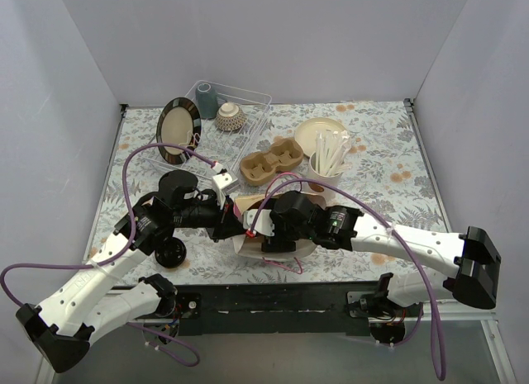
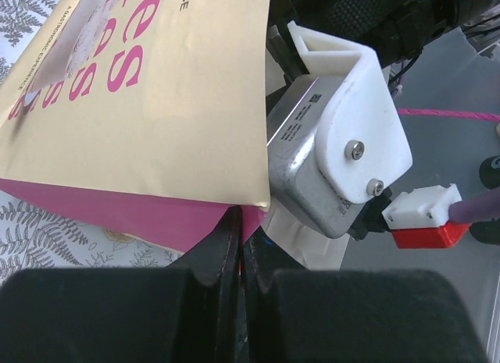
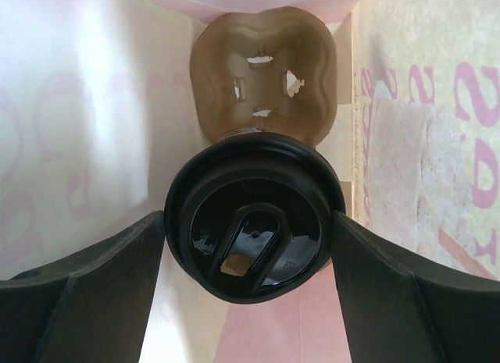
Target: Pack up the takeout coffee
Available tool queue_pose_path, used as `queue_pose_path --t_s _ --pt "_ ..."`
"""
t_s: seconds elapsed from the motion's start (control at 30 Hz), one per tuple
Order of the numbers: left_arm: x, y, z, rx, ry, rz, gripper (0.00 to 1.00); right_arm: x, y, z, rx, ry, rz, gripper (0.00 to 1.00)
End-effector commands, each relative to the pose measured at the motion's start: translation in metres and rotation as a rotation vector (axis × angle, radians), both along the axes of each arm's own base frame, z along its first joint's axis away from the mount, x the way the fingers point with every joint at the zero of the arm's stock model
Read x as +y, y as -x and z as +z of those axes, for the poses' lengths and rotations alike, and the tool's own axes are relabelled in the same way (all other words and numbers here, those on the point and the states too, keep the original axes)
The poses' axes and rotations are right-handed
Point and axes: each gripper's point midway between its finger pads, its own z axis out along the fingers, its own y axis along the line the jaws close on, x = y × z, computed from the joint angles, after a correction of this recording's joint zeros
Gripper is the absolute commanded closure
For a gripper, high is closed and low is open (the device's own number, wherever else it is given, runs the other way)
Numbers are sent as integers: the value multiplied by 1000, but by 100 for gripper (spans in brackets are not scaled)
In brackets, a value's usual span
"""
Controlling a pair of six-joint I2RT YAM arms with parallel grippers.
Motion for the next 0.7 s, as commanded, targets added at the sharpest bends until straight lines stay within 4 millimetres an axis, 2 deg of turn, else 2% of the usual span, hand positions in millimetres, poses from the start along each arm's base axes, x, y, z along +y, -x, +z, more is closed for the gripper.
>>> queue_pose_path --t_s 0.0,0.2,0.37,0.53,0.67 --pt "-2 7 16 -1 39 -25 100 -3 -21 0 -87 14 -64 39" --pt "-1 8 16 3 41 -23 100 -8 -26 -4 -115 30 -96 39" --pt "-1 10 15 8 44 -21 100 0 -21 -6 -92 6 -65 39" --pt "0 13 13 13 43 -30 100 6 -16 24 -63 -66 -61 39" --pt "0 17 14 23 56 -46 100 1 4 40 -9 -90 11 39"
